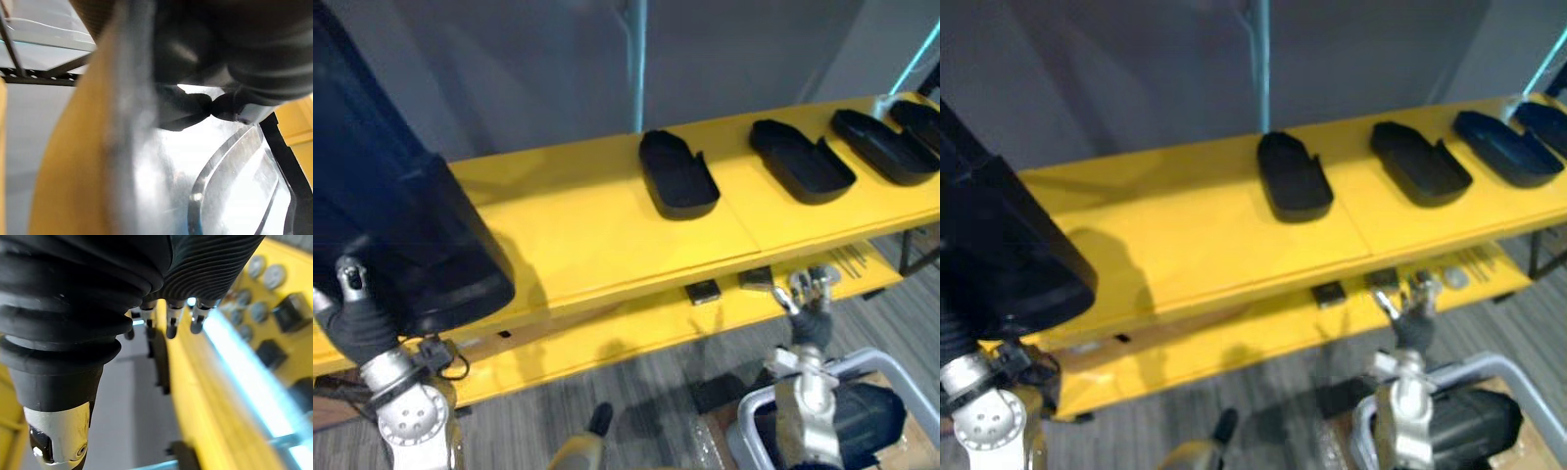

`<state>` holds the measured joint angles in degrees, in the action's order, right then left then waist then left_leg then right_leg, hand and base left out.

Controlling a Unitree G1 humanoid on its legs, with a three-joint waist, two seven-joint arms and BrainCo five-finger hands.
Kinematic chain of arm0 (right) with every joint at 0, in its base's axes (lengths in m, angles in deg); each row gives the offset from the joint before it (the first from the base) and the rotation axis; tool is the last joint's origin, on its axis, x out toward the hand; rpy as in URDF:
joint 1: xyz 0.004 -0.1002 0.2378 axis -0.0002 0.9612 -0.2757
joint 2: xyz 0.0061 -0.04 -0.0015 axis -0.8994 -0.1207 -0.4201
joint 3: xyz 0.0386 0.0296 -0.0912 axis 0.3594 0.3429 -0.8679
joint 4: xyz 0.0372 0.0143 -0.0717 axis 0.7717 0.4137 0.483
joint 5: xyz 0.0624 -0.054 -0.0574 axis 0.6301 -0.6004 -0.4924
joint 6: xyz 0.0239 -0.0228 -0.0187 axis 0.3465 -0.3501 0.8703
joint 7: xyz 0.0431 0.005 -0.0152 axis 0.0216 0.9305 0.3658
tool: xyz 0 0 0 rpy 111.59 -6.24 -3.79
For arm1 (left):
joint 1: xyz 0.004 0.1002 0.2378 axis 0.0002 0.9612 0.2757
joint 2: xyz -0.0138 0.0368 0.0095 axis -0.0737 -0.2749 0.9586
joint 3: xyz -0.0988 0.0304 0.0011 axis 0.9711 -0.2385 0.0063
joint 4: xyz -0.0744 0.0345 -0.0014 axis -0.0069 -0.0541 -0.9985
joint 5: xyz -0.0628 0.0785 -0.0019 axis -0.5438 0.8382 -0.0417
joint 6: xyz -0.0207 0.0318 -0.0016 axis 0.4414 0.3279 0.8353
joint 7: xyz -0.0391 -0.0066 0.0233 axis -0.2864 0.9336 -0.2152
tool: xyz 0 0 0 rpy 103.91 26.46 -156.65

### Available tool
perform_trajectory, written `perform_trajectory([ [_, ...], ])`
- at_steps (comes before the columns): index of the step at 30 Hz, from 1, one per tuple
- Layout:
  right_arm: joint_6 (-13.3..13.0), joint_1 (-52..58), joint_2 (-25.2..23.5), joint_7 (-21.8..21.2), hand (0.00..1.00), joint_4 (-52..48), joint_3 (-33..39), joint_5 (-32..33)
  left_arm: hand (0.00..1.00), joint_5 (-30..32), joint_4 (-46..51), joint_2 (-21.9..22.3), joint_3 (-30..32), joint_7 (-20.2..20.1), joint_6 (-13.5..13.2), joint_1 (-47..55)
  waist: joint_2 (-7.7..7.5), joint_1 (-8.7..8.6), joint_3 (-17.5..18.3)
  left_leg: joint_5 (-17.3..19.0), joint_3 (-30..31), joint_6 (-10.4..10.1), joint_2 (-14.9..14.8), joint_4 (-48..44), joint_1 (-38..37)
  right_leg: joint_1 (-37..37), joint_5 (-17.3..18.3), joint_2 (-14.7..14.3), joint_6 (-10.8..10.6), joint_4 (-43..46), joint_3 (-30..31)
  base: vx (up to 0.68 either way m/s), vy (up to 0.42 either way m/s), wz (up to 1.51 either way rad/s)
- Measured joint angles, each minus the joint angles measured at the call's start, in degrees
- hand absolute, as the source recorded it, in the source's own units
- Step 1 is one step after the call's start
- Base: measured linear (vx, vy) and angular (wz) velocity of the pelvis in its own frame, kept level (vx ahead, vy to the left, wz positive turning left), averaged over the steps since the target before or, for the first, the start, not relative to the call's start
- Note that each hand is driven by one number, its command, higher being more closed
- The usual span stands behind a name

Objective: Walk over and take plastic housings, then place them on the shelf

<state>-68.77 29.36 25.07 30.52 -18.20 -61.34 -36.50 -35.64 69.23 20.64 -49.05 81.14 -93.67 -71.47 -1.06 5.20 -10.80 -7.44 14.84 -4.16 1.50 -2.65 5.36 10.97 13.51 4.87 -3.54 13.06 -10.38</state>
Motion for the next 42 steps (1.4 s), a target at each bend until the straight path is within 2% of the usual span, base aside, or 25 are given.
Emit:
perform_trajectory([
  [2,0.0,-0.93,-0.08,-1.78,0.0,-0.28,-0.75,0.01,1.0,-0.09,-0.15,1.02,-0.24,-0.59,0.53,1.54,0.8,0.06,-0.75,0.78,-2.45,-0.84,-1.62,-0.27,-0.52,0.53,0.22,-1.33,0.38,-0.62,0.91,-0.17,-0.044,-0.25],
  [4,0.11,-0.51,-0.36,-2.65,0.0,-0.48,-1.04,0.1,1.0,0.38,-0.27,2.82,-0.2,-0.97,1.08,2.28,1.97,0.06,-2.3,1.34,-4.77,-0.98,-3.11,-0.96,-0.24,1.05,1.23,-2.37,1.92,-1.47,1.12,-0.22,0.0,-0.17],
  [8,0.04,0.83,-0.6,-4.5,0.0,-0.49,-0.82,1.13,1.0,0.5,-0.96,3.39,-0.07,-0.85,1.24,4.51,2.35,-1.44,-2.36,1.46,-8.21,-1.17,-4.12,-0.79,-0.34,0.14,3.06,-2.12,2.97,0.29,0.93,-0.13,0.049,0.04],
  [9,-0.06,0.83,-0.6,-4.62,0.0,-0.5,-0.16,1.13,1.0,0.62,-1.18,3.4,0.02,-0.79,1.23,4.53,1.85,-1.47,-2.2,1.48,-9.33,-0.99,-4.04,-0.96,-0.09,-0.24,3.17,-1.46,3.05,0.29,1.05,-0.02,0.114,-0.05],
  [11,-0.69,0.83,-0.63,-4.65,0.0,-0.8,0.17,1.1,1.0,1.53,-1.13,3.38,0.79,-0.74,1.19,4.31,1.9,-1.21,-1.83,1.69,-9.95,-0.25,-2.86,-2.03,0.12,-0.26,3.72,0.22,2.11,0.8,1.12,0.06,0.143,-0.1],
  [12,-1.37,0.83,-0.92,-4.55,0.0,-0.87,0.16,1.05,1.0,2.46,-1.13,3.25,1.82,-0.92,1.19,4.15,1.31,-1.19,-1.32,1.96,-10.95,0.38,-1.46,-2.96,0.51,-0.29,4.51,1.86,1.05,1.62,1.09,0.14,0.148,0.05],
  [15,-1.87,0.83,-1.99,-3.45,0.0,-0.88,0.97,0.58,1.0,3.03,-1.05,2.73,3.32,-1.68,1.06,3.38,-0.71,-1.31,0.47,4.28,-11.67,2.96,2.76,-3.58,0.5,0.28,5.7,6.01,0.84,3.34,-0.54,0.23,0.127,0.17],
  [16,-2.08,0.62,-2.27,-2.35,0.0,-0.91,0.94,0.31,1.0,3.01,-1.16,2.26,3.32,-1.76,1.03,2.74,-1.34,-1.14,0.96,4.6,-11.66,3.51,3.71,-3.14,0.65,-2.94,4.6,7.61,0.21,9.54,-0.68,0.24,0.094,0.29],
  [17,-2.08,0.23,-2.58,-1.24,0.0,-0.93,0.87,-0.56,1.0,2.94,-1.0,1.35,3.29,-1.88,1.0,2.2,-1.24,-1.15,0.98,4.57,-10.85,4.06,3.58,-2.34,0.58,-6.57,2.25,8.02,0.3,16.2,-0.7,0.18,0.094,0.26],
  [18,-2.08,-0.03,-2.76,-0.68,0.0,-0.93,0.87,-1.04,1.0,2.94,-0.92,0.63,3.29,-1.9,1.0,1.81,-1.27,-1.16,0.97,4.39,-10.53,4.34,3.2,-1.6,0.22,-8.37,1.05,8.1,0.93,19.3,-0.71,0.13,0.07,0.24],
  [19,-2.06,-0.88,-2.95,-0.28,0.0,-0.91,0.92,-1.83,1.0,2.81,-0.88,-0.79,3.36,-1.66,1.03,0.95,-1.14,-1.2,0.92,3.92,-10.26,5.17,2.01,-0.25,-0.75,-10.45,1.54,8.07,2.3,21.54,-1.09,0.09,0.046,0.07],
  [21,-2.09,-2.61,-2.82,-0.18,0.0,-1.01,1.08,-2.44,1.0,2.1,-0.87,-1.59,3.4,-1.51,1.08,-0.6,-0.55,-1.28,0.86,4.1,-10.37,5.12,0.3,0.5,-1.52,-11.33,3.77,7.45,1.55,17.01,-2.62,0.02,0.042,-0.05],
  [23,-2.1,-3.92,-2.52,-0.49,0.0,-1.62,1.73,-3.22,1.0,2.1,-1.08,-1.76,3.27,-1.49,1.28,-3.26,-1.02,-1.46,1.13,4.54,-10.38,4.21,-1.06,0.58,-1.38,-12.18,2.48,6.22,0.32,7.09,-2.5,-0.05,-0.005,-0.04],
  [24,-2.09,-3.92,-2.39,-0.54,0.0,-1.96,1.99,-3.34,1.0,2.14,-1.14,-1.75,3.09,-1.47,1.29,-3.63,-1.2,-1.55,1.24,4.67,-10.51,4.02,-1.1,0.58,-1.39,-12.11,1.64,6.03,-0.02,4.93,-2.49,0.04,-0.069,0.04],
  [26,-2.09,-3.91,-1.73,-0.78,0.0,-3.38,2.49,-3.32,1.0,2.13,-1.07,-1.74,2.79,-1.59,1.26,-3.79,-2.9,-2.1,2.04,5.4,-10.71,3.0,0.29,0.52,-1.31,-11.63,-6.15,6.31,0.54,-1.12,-2.41,0.11,-0.158,0.12],
  [27,-2.0,-3.88,-0.76,-1.03,0.0,-3.38,2.55,-3.29,1.0,2.21,-1.09,-0.5,2.33,-1.74,1.29,-3.71,-2.56,-2.5,1.95,5.7,-10.33,2.56,0.15,0.28,-1.45,-10.45,-7.12,6.1,-2.73,-2.53,-2.53,0.07,-0.173,0.13],
  [28,-1.91,-3.8,-0.04,-1.25,0.0,-3.39,2.56,-3.25,1.0,2.28,-0.89,0.56,2.09,-1.86,1.29,-3.49,-1.84,-2.55,1.83,5.97,-10.33,2.19,-0.34,0.1,-1.43,-9.84,-7.39,5.79,-2.78,-3.67,-2.74,0.05,-0.193,0.03],
  [29,-1.6,-3.57,1.19,-1.99,0.0,-3.39,2.84,-3.19,1.0,2.58,-0.17,3.03,1.97,-2.49,1.27,-2.87,-0.17,-2.63,1.76,6.22,-10.39,1.74,-1.61,0.19,-1.43,-8.76,-8.32,4.27,-2.28,-6.18,-3.22,0.04,-0.161,-0.05],
  [31,-1.61,-3.44,1.65,-2.23,0.0,-3.42,3.81,-3.21,1.0,2.61,0.39,4.05,1.65,-3.21,1.27,-2.94,0.82,-2.81,2.05,6.05,-10.66,1.27,-2.65,0.84,-1.58,-8.37,-8.85,3.2,-1.86,-7.4,-3.37,0.05,-0.156,-0.04],
  [35,-1.88,-3.48,2.08,-3.53,0.0,-4.79,5.57,-0.82,1.0,4.45,1.06,4.11,-0.33,-3.11,1.14,-3.47,1.14,-3.12,2.13,5.75,-11.77,0.63,-4.02,3.26,-4.43,-6.99,-8.87,2.01,-1.65,-7.85,-2.86,0.07,-0.085,-0.13],
  [39,-2.94,-4.18,2.02,-5.64,0.0,-7.69,5.22,2.18,1.0,6.91,0.64,4.09,-1.04,-1.07,1.38,-3.84,1.14,-3.19,2.12,5.79,-11.39,0.54,-3.34,3.09,-4.29,-6.63,-8.75,2.58,-1.6,-8.22,-3.26,0.02,0.008,0.06],
  [42,-3.47,-6.42,1.52,-5.76,0.0,-7.58,2.64,3.82,1.0,7.17,0.51,4.68,-2.45,1.06,3.78,-2.57,1.56,-2.86,1.93,5.41,-7.36,0.0,-2.13,2.2,-3.92,-3.78,-7.74,2.92,-1.6,-8.27,-7.35,-0.02,-0.036,0.71],
])
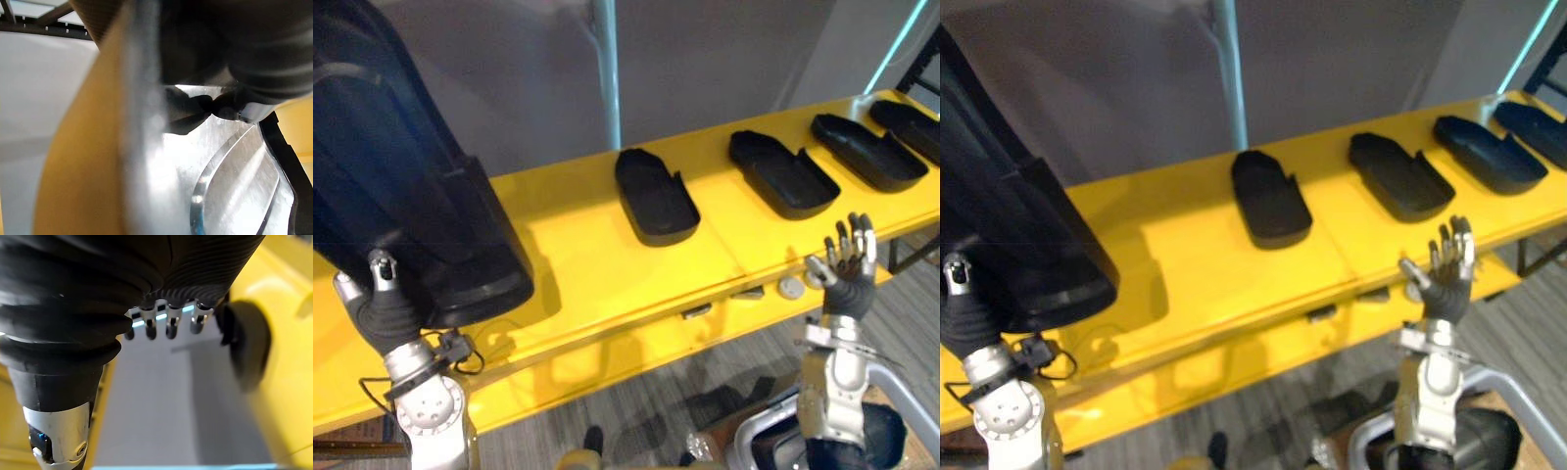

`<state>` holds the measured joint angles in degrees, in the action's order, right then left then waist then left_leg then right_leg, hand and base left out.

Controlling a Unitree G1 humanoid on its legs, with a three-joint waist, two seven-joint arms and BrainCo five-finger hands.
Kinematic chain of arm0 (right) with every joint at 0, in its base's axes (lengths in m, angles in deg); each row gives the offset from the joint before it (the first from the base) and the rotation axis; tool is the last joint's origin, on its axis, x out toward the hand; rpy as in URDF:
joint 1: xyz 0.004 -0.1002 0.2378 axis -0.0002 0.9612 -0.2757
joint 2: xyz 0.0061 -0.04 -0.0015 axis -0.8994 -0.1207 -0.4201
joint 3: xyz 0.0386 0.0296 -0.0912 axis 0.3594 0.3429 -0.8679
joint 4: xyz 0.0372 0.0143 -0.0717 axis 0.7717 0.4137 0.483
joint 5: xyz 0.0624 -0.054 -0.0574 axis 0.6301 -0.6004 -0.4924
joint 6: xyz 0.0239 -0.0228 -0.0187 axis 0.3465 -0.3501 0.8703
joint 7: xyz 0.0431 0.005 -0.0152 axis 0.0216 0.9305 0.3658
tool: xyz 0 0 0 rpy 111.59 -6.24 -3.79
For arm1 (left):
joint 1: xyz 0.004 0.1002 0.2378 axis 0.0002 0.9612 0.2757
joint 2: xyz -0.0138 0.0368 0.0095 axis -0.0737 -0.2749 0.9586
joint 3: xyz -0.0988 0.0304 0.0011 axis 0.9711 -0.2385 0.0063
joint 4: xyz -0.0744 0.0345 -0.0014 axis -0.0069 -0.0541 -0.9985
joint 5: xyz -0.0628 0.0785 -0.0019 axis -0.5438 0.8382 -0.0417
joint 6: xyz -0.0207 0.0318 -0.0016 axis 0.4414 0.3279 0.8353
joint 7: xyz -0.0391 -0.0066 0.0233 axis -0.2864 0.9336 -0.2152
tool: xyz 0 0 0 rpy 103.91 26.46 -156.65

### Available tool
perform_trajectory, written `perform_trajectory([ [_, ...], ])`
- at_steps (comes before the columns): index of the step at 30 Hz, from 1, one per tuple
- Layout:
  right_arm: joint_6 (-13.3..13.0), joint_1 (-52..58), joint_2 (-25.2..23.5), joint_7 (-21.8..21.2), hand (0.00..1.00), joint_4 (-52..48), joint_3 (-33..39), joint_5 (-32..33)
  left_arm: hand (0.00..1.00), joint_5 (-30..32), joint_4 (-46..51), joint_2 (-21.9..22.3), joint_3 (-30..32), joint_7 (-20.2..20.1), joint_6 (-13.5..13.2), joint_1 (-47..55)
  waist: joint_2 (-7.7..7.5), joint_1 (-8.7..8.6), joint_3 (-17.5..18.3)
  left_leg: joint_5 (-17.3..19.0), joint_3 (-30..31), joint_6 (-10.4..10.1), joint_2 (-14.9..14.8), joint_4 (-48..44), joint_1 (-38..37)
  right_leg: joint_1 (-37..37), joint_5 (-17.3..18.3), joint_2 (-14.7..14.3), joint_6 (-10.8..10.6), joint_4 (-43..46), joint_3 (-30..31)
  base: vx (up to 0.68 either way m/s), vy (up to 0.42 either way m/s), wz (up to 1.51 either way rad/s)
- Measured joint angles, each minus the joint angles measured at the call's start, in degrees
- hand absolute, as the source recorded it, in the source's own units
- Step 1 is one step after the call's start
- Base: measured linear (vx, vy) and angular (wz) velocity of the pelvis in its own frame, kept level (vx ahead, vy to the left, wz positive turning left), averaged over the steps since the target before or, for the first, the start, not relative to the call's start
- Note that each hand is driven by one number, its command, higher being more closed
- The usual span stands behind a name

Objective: Walk over and take plastic housings, then place them on the shelf

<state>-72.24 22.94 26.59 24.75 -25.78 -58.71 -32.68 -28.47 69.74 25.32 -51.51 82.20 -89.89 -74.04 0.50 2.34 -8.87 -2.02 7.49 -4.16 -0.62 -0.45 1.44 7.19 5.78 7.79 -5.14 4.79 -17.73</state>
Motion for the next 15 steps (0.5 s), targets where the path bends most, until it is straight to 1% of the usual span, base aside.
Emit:
perform_trajectory([
  [2,-0.54,-2.36,-0.51,0.38,0.0,0.4,-3.07,-0.58,1.0,-0.01,0.21,0.37,0.69,0.3,0.61,2.31,0.77,1.1,-0.12,-0.78,3.18,-0.94,0.27,0.17,0.84,1.2,0.69,-0.38,0.22,0.02,-3.55,-0.08,-0.061,0.91],
  [3,-0.69,-4.44,-0.86,0.81,0.0,1.8,-4.46,-1.11,1.0,-0.01,0.6,1.19,1.47,0.08,1.09,4.59,1.63,2.25,-0.6,-0.26,1.6,-1.03,-0.59,1.01,1.3,1.84,0.73,-0.66,0.32,-0.08,-5.66,-0.1,-0.095,0.92],
  [4,-0.76,-5.29,-1.0,1.97,0.0,2.72,-5.1,-1.9,1.0,-0.1,0.57,1.93,2.2,-0.57,1.25,6.17,2.29,2.99,-0.83,-0.11,-2.17,-0.8,-1.99,0.75,2.16,2.34,0.77,-0.94,0.4,-0.15,-7.72,-0.09,-0.108,1.02],
  [5,-0.94,-5.55,-0.89,3.19,0.0,3.09,-5.31,-2.25,1.0,-0.16,0.51,2.64,2.91,-1.22,1.25,7.58,2.71,3.26,-0.99,-0.15,-5.41,-0.72,-3.2,0.45,2.79,2.71,0.84,-0.94,0.53,-0.15,-9.68,-0.05,-0.115,1.18],
  [6,-1.36,-5.84,-0.65,4.47,0.0,4.29,-5.43,-2.31,1.0,-0.53,0.51,3.14,3.9,-1.68,1.15,9.36,3.54,3.97,-0.69,0.0,-8.83,-0.18,-4.4,0.07,4.03,2.9,0.94,-0.97,0.69,0.03,-12.21,-0.03,-0.077,1.04],
  [7,-1.45,-5.88,-0.57,5.08,0.0,4.76,-5.41,-2.3,1.0,-0.7,0.51,3.33,4.31,-1.75,1.12,10.04,3.83,4.35,-0.52,0.43,-10.29,0.46,-4.77,0.03,4.45,2.82,1.04,-1.04,0.86,0.25,-13.01,-0.03,-0.056,0.96],
  [8,-1.47,-5.88,-0.41,5.56,0.0,5.24,-5.39,-2.31,1.0,-0.86,0.5,3.71,5.22,-1.79,0.74,10.93,3.98,4.79,-0.51,1.98,-12.32,2.57,-4.68,0.3,4.66,2.76,1.14,-0.63,1.03,0.68,-14.12,-0.01,0.008,0.75],
  [9,-1.96,-5.97,-0.43,5.84,0.0,5.45,-5.34,-2.31,1.0,-1.9,0.42,3.84,5.96,-1.76,-0.25,11.01,2.79,4.82,-0.67,3.57,-15.17,3.76,-4.26,-0.18,5.06,2.75,1.98,1.43,1.21,0.19,-14.43,0.0,0.01,0.64],
  [10,-2.45,-6.07,-0.27,5.94,0.0,5.7,-5.12,-2.31,1.0,-2.43,0.38,4.04,6.29,-1.75,-0.73,10.85,2.34,4.76,-0.86,3.47,-16.29,4.36,-4.29,-1.86,5.86,2.52,2.72,2.37,0.87,0.5,-15.0,0.1,0.041,0.33],
  [11,-2.9,-6.08,-0.17,6.26,0.0,5.95,-4.61,-2.24,1.0,-2.83,0.56,4.4,6.39,-1.87,-1.75,11.09,3.51,4.77,-0.19,2.07,-16.44,6.04,-4.34,-7.11,6.44,1.65,4.23,2.96,-0.06,3.2,-14.68,0.16,0.06,0.12],
  [12,-3.36,-5.53,-0.42,6.62,0.0,6.08,-3.96,-2.22,1.0,-2.91,0.59,4.16,6.41,-2.33,-2.64,11.23,4.44,3.92,1.0,0.67,-15.88,-0.06,-4.83,-5.25,4.79,1.27,5.22,2.71,-0.74,4.73,-13.7,0.17,0.077,0.07],
  [13,-3.36,-4.88,-0.8,6.7,0.0,6.25,-3.82,-2.23,1.0,-2.91,0.82,4.18,6.36,-2.67,-2.73,11.12,3.53,3.76,1.63,-0.07,-15.95,0.6,-4.19,-3.45,4.07,0.87,5.18,3.29,-0.68,4.75,-13.58,0.16,0.086,0.05],
  [14,-3.75,-4.57,-1.65,6.84,0.0,6.28,-3.59,-2.26,1.0,-2.91,1.38,4.17,6.33,-3.21,-3.37,10.87,3.18,3.29,2.83,-1.65,-16.27,0.36,-3.46,-0.27,3.08,0.58,4.59,3.56,-1.06,4.23,-13.32,0.12,0.042,-0.04],
  [15,-4.32,-4.5,-2.48,7.51,0.0,6.29,-3.61,-2.35,1.0,-2.92,1.77,4.16,6.34,-4.19,-3.81,10.12,2.52,3.17,2.59,-2.36,-16.74,0.35,-3.27,1.07,2.39,0.67,3.98,3.51,-1.25,3.64,-13.02,0.12,0.037,-0.12],
])
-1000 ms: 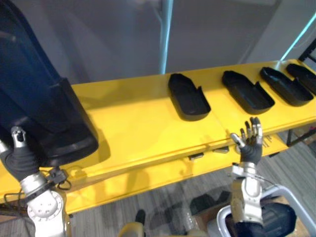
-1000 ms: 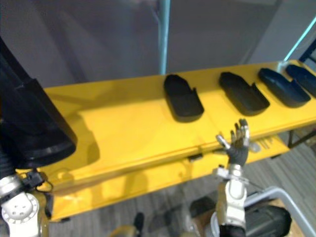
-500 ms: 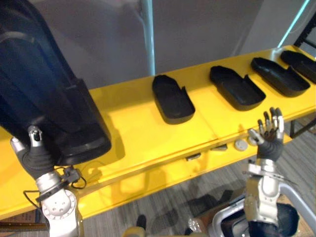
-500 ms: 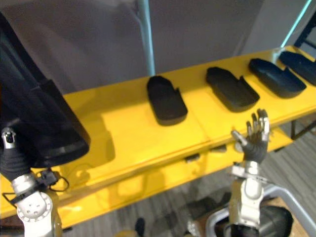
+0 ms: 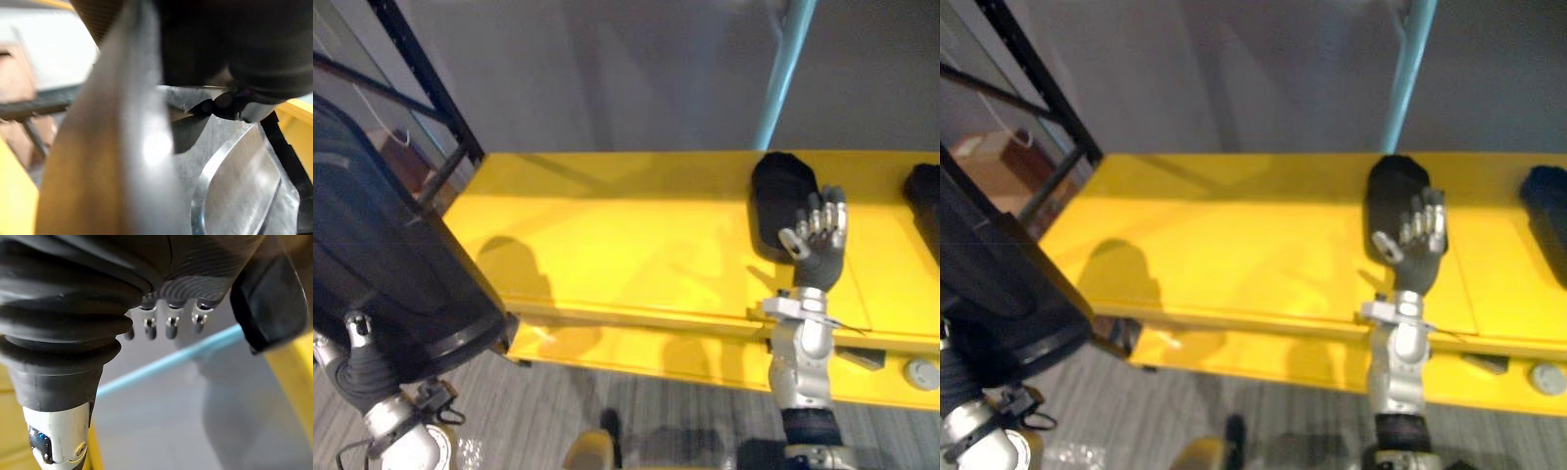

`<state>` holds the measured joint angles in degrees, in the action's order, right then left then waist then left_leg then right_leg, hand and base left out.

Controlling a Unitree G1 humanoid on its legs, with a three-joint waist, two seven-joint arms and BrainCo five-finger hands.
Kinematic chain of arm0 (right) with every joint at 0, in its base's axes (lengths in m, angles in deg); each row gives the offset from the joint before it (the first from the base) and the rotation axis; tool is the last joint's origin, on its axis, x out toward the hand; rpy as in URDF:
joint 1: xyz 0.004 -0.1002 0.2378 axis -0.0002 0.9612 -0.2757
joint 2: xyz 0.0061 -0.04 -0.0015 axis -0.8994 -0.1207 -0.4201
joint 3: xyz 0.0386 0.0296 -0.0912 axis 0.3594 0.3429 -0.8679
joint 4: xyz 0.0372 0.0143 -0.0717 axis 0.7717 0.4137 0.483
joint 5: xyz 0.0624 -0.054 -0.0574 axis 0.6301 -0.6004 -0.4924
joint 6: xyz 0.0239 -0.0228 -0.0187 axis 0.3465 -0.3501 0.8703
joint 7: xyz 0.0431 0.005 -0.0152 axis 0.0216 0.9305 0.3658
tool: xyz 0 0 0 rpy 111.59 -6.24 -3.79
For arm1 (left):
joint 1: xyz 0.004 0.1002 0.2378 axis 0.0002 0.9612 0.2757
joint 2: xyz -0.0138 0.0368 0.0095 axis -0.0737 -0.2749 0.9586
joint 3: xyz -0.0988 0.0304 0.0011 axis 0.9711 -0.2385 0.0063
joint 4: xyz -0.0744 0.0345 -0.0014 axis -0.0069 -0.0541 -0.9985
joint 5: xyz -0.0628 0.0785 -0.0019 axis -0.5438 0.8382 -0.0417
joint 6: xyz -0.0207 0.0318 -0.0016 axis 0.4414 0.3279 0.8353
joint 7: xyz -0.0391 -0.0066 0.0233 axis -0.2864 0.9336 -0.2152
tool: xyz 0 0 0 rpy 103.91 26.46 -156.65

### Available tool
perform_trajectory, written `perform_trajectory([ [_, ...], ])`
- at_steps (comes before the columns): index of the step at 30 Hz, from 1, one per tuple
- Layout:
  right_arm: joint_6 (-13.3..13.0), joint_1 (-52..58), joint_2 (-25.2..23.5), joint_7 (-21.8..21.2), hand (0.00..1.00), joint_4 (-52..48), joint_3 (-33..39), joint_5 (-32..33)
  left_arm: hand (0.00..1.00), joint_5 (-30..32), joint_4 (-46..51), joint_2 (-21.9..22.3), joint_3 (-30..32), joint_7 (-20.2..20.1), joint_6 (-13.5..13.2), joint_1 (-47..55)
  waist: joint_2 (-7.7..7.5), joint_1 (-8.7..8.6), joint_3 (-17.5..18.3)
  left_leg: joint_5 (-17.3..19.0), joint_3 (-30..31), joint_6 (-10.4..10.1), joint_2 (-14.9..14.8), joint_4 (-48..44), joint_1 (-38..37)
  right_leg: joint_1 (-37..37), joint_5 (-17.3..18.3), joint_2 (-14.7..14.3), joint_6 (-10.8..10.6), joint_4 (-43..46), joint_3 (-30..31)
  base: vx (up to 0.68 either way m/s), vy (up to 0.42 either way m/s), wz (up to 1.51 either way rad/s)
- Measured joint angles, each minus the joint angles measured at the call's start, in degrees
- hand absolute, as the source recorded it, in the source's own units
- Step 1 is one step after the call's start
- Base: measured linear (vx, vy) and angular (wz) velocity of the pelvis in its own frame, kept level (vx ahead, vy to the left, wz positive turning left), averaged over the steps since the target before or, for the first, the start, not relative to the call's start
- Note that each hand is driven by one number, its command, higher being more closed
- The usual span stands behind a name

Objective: Walk over and take plastic housings, then place them on the shelf

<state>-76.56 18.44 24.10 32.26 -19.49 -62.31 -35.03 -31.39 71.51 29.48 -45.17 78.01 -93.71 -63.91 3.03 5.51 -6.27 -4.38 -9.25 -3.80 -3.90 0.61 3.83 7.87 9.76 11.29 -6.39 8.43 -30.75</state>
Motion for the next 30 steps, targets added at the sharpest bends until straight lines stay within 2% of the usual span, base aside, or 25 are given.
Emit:
perform_trajectory([
  [3,-0.01,0.28,-1.66,2.36,0.0,-0.02,-0.04,-1.02,1.0,0.13,0.06,-0.44,-1.76,-2.29,-0.07,-1.15,-1.04,-0.89,-0.14,-0.01,-1.02,-0.01,0.4,1.05,-1.65,0.4,-0.41,-0.01,0.15,-0.84,2.95,0.09,0.014,-0.21],
  [7,0.15,2.43,-1.95,4.36,0.0,-0.67,0.05,-3.53,1.0,-0.03,0.09,-2.32,-1.85,-4.09,0.0,-1.89,-0.93,-1.82,-0.12,0.0,-3.26,-0.02,0.25,2.93,-4.14,0.56,-0.53,-0.11,0.0,-1.44,6.2,0.07,-0.012,-0.35],
  [9,0.37,5.47,-2.16,5.45,0.0,-2.6,0.67,-5.09,1.0,-0.17,0.13,-3.73,-2.03,-6.55,0.54,-2.93,-0.87,-2.71,-0.12,0.02,-4.1,-0.05,0.21,3.61,-4.97,0.39,-0.68,-0.14,-0.12,-1.65,7.66,0.04,-0.006,-0.3],
  [11,0.66,8.11,-2.21,6.59,0.0,-4.51,2.71,-5.76,1.0,-2.21,-0.63,-6.81,-4.0,-10.77,4.54,-5.46,-0.56,-4.01,-0.35,0.24,-5.87,-0.33,-0.18,3.87,-5.59,-0.2,-1.69,-0.43,0.51,-2.12,9.54,0.02,0.018,-0.4],
  [12,0.73,8.47,-2.21,6.7,0.0,-4.6,3.3,-6.15,1.0,-2.27,-1.39,-7.39,-4.15,-11.9,5.4,-6.18,-0.54,-4.32,-0.39,0.35,-6.42,-0.47,-0.29,3.88,-5.89,-0.3,-1.96,-0.51,0.56,-2.26,10.48,0.0,0.034,-0.54],
  [14,1.28,10.48,-2.2,9.08,0.0,-7.27,5.55,-9.05,1.0,-4.47,-6.0,-10.06,-5.25,-14.59,10.27,-9.99,-0.48,-6.39,-0.47,0.77,-7.82,-0.54,-0.32,3.88,-6.12,-0.97,-2.87,-0.5,0.43,-2.96,12.37,-0.01,0.042,-0.42],
  [15,1.33,11.04,-2.17,10.13,0.0,-7.86,6.24,-10.09,1.0,-4.65,-7.59,-10.5,-5.62,-15.02,11.46,-11.18,-0.49,-6.64,-0.51,0.8,-8.42,-0.51,-0.33,3.88,-6.15,-1.23,-3.14,-0.5,0.41,-3.14,12.83,-0.02,0.054,-0.51],
  [16,1.66,12.22,-2.16,13.34,0.0,-9.45,7.88,-12.66,1.0,-5.92,-11.51,-11.33,-6.29,-15.71,15.12,-13.7,-0.52,-7.21,-0.56,0.96,-9.95,-0.5,-0.41,3.89,-6.29,-2.02,-3.68,-0.5,0.19,-3.35,14.55,-0.03,0.045,-0.45],
  [18,1.84,13.42,-2.17,16.15,0.0,-10.83,9.62,-14.17,1.0,-6.75,-15.93,-11.33,-6.29,-15.84,18.26,-15.93,-0.48,-8.53,-0.63,1.12,-10.73,-0.36,-0.34,3.91,-6.68,-2.04,-4.27,-0.5,0.1,-4.03,15.42,-0.03,0.04,-0.37],
  [20,2.91,15.29,-2.13,18.96,0.0,-11.66,13.03,-14.38,1.0,-8.52,-22.8,-11.6,-6.28,-15.44,23.81,-18.44,-0.36,-9.91,-0.71,1.45,-13.02,-0.39,-0.43,3.92,-7.35,-2.9,-4.59,-0.55,-0.17,-4.21,18.0,-0.04,0.028,-0.5],
  [22,3.91,16.39,-2.11,19.01,0.0,-11.65,14.11,-13.98,1.0,-9.08,-26.02,-11.79,-6.32,-15.24,25.88,-19.89,-0.14,-10.64,-0.88,1.45,-13.48,-0.39,-0.44,3.93,-7.58,-2.96,-4.71,-0.58,-0.28,-4.3,18.52,-0.03,0.006,-0.27],
  [24,5.59,17.95,-2.11,18.5,0.0,-11.48,14.44,-12.5,1.0,-9.09,-31.21,-13.08,-6.56,-13.97,28.89,-22.08,0.29,-12.35,-1.13,1.46,-13.94,-0.41,-0.58,3.95,-7.87,-3.22,-4.74,-0.75,-0.31,-4.31,19.44,-0.05,-0.001,-0.23],
  [26,6.94,18.15,-1.82,16.14,0.0,-8.87,14.38,-11.57,1.0,-10.75,-38.35,-16.76,-8.7,-12.43,30.89,-25.51,0.77,-12.53,-1.37,1.47,-16.15,-0.56,-1.1,4.01,-7.81,-4.67,-5.56,-1.31,-0.47,-4.83,22.01,-0.05,-0.01,-0.47],
  [30,8.7,19.19,-1.51,13.59,0.0,-4.34,14.4,-10.97,1.0,-11.32,-44.47,-19.97,-10.54,-11.82,32.74,-31.48,0.79,-13.15,-1.38,1.35,-16.52,-0.67,-1.3,4.01,-8.03,-4.74,-6.1,-1.67,-0.32,-5.16,23.01,-0.01,-0.011,-0.15],
])
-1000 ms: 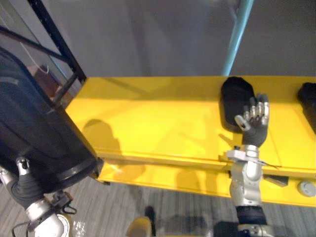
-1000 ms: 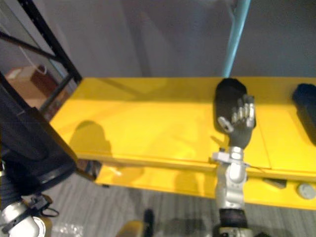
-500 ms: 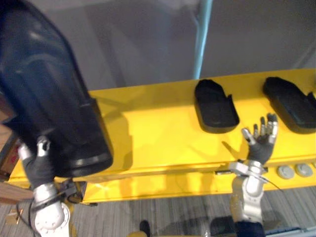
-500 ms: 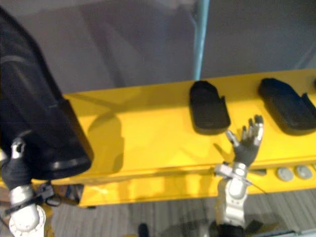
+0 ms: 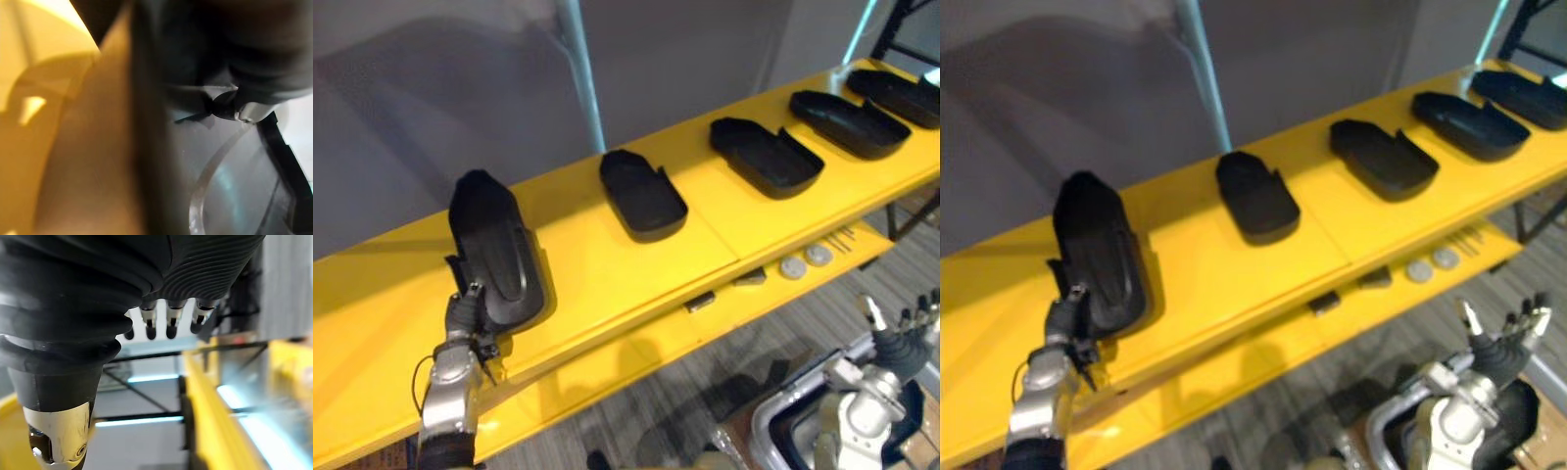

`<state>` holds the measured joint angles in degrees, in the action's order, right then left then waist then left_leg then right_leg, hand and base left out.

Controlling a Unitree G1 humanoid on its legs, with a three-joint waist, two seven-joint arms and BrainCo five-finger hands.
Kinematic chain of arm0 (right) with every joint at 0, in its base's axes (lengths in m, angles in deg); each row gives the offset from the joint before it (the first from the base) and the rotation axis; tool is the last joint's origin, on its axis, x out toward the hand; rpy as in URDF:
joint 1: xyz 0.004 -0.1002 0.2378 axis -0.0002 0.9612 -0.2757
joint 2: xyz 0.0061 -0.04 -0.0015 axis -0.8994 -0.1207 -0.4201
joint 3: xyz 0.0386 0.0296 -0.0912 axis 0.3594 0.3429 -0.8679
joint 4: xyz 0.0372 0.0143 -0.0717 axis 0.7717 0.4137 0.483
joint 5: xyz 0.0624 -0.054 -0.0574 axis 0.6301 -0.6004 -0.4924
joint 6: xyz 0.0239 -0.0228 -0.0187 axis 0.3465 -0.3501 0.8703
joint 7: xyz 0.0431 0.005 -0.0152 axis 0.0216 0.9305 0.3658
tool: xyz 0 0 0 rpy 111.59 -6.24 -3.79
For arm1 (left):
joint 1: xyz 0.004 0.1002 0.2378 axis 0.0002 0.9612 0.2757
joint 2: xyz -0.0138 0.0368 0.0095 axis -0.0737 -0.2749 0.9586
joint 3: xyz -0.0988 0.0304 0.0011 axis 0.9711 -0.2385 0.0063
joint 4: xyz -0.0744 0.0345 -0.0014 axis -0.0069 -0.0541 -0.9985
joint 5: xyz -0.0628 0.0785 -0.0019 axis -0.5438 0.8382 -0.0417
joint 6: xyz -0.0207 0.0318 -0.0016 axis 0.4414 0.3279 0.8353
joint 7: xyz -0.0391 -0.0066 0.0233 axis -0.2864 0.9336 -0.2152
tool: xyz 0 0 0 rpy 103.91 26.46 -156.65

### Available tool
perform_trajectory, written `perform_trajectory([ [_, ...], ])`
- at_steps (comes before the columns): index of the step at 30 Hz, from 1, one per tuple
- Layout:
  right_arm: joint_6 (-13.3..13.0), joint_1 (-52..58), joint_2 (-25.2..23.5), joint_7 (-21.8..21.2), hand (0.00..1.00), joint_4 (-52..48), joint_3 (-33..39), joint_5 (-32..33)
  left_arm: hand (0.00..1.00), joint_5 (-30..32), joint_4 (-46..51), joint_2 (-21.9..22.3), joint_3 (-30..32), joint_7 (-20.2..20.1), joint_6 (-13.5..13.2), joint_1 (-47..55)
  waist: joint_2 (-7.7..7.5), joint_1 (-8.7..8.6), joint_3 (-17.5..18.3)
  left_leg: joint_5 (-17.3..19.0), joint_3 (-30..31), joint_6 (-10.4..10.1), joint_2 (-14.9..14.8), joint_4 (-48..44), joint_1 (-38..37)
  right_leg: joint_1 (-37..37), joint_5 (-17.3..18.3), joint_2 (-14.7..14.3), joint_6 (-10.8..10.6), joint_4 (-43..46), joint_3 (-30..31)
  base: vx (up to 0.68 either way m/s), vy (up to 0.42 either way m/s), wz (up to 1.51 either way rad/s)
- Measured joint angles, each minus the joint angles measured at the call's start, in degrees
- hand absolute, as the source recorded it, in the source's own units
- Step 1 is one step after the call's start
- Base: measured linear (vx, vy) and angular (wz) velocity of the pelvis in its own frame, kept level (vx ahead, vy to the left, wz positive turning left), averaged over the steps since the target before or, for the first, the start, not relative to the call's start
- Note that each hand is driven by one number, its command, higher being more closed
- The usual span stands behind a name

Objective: Walk over and take plastic housings, then place them on the shelf

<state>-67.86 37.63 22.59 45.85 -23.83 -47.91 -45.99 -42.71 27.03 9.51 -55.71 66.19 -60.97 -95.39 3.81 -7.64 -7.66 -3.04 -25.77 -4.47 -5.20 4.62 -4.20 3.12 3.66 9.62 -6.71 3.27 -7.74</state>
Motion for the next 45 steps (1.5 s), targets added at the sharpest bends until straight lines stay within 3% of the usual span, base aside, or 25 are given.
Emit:
perform_trajectory([
  [3,1.32,0.44,0.32,-2.55,0.0,3.16,-0.17,0.14,1.0,0.09,-7.66,-3.99,-0.17,-0.12,1.64,-5.09,-0.01,-1.56,0.0,-0.06,-0.46,-0.07,-0.29,0.0,-0.01,-0.3,-0.24,-0.35,0.36,-0.02,0.55,0.0,-0.011,-0.06],
  [9,2.18,1.16,0.71,-4.81,0.0,8.2,-1.21,0.42,1.0,0.94,-14.49,-9.33,-0.22,-1.37,6.16,-10.09,-0.08,-2.79,-0.01,-0.16,-1.78,-0.22,-0.7,0.0,0.08,-1.2,-0.68,-0.83,0.47,-0.14,2.04,-0.01,-0.008,-0.15],
  [10,2.2,1.61,0.72,-4.71,0.0,11.03,-3.5,0.44,1.0,5.84,-20.28,-14.0,-0.34,-3.87,13.09,-15.18,-0.63,-2.94,-0.36,-0.28,-2.68,-0.33,-1.05,0.0,0.17,-2.01,-0.96,-1.25,0.56,-0.05,3.23,-0.04,-0.009,-0.18],
  [19,2.33,1.46,0.73,-4.68,0.0,11.58,-4.18,0.46,1.0,7.59,-24.51,-16.14,-0.35,-5.32,14.07,-17.46,-0.88,-3.15,-0.44,-0.41,-2.65,-0.47,-1.32,0.0,0.17,-2.01,-0.95,-1.51,0.58,0.03,3.24,0.0,-0.001,-0.02],
  [20,2.54,1.53,0.73,-4.56,0.0,11.83,-4.89,0.54,1.0,8.17,-25.57,-16.98,-0.35,-6.1,14.73,-17.96,-1.08,-3.29,-0.45,-0.46,-2.65,-0.5,-1.42,0.0,0.15,-2.0,-0.97,-1.61,0.62,0.06,3.26,0.0,0.0,0.0],
  [21,2.64,1.32,0.7,-4.25,0.0,13.98,-7.76,1.63,1.0,10.35,-28.3,-20.18,-1.99,-8.41,17.06,-20.02,-2.02,-3.48,-0.69,-0.68,-2.6,-0.51,-1.55,-0.01,0.1,-1.99,-1.12,-1.83,0.86,0.12,3.18,0.0,0.0,0.0],
  [24,2.67,0.98,0.7,-3.36,0.0,16.86,-8.08,1.65,1.0,11.57,-29.86,-20.25,-1.99,-8.84,18.28,-22.08,-1.99,-3.17,-0.71,-0.9,-2.49,-0.45,-1.5,-0.02,0.09,-1.99,-1.19,-1.82,0.95,0.12,3.04,-0.01,-0.004,0.0],
  [25,2.67,1.05,0.71,-3.31,0.0,16.94,-8.38,1.66,0.0,11.82,-29.86,-20.27,-1.99,-8.84,18.29,-22.09,-1.97,-3.16,-0.72,-0.95,-2.46,-0.46,-1.51,-0.02,0.09,-2.0,-1.19,-1.83,0.94,0.12,2.97,0.0,0.0,0.0],
  [30,2.66,1.04,0.66,-3.28,0.0,18.52,-9.76,1.85,0.0,11.68,-30.1,-20.27,-2.0,-8.77,18.55,-22.12,-1.93,-2.84,-0.74,-1.1,-2.23,-0.39,-1.5,-0.02,0.08,-2.05,-1.23,-1.82,0.91,0.12,2.76,0.0,-0.002,0.03],
  [31,2.57,1.12,0.5,-3.51,0.0,19.17,-10.04,3.93,0.0,5.7,-30.22,-20.56,-2.01,-12.92,18.4,-22.32,-1.61,-2.48,-0.91,-1.23,-1.19,-0.42,-1.46,-0.02,-0.37,-0.86,-1.27,-1.68,0.89,-0.2,1.62,-0.02,-0.01,0.16],
  [37,2.53,0.39,0.53,-3.46,0.0,19.09,-10.01,3.98,0.0,4.97,-29.2,-20.61,-2.37,-16.25,18.09,-22.24,-1.39,-1.23,-0.97,-1.27,-0.86,-0.37,-1.24,0.02,-0.5,-0.24,-1.81,-1.46,0.65,-1.05,1.37,-0.01,-0.001,0.04],
  [40,2.41,-0.03,0.93,-3.42,0.0,19.04,-10.09,4.5,0.0,4.7,-25.99,-22.1,-4.66,-23.09,17.88,-21.58,-1.25,-0.5,-1.0,-1.39,1.75,-0.33,-0.93,0.03,-0.09,0.69,-1.82,-1.22,0.62,-1.54,-0.29,0.0,-0.007,0.22],
  [42,1.99,-1.24,1.44,-3.42,0.0,19.0,-10.12,5.14,0.0,4.62,-24.26,-23.41,-4.77,-23.94,16.75,-20.39,-0.96,0.67,-1.01,-1.4,1.81,-0.33,-0.86,0.03,-0.06,0.93,-1.93,-1.16,0.48,-2.03,-0.4,0.0,-0.011,0.11],
  [45,1.48,-2.32,2.93,-3.43,0.0,19.0,-10.11,5.65,0.0,4.61,-23.42,-25.65,-4.76,-23.48,14.67,-19.47,-0.17,1.07,-0.88,-1.47,3.1,-0.22,-0.49,0.03,0.46,1.35,-1.93,-0.84,0.46,-2.23,-1.79,0.01,-0.011,0.19],
])
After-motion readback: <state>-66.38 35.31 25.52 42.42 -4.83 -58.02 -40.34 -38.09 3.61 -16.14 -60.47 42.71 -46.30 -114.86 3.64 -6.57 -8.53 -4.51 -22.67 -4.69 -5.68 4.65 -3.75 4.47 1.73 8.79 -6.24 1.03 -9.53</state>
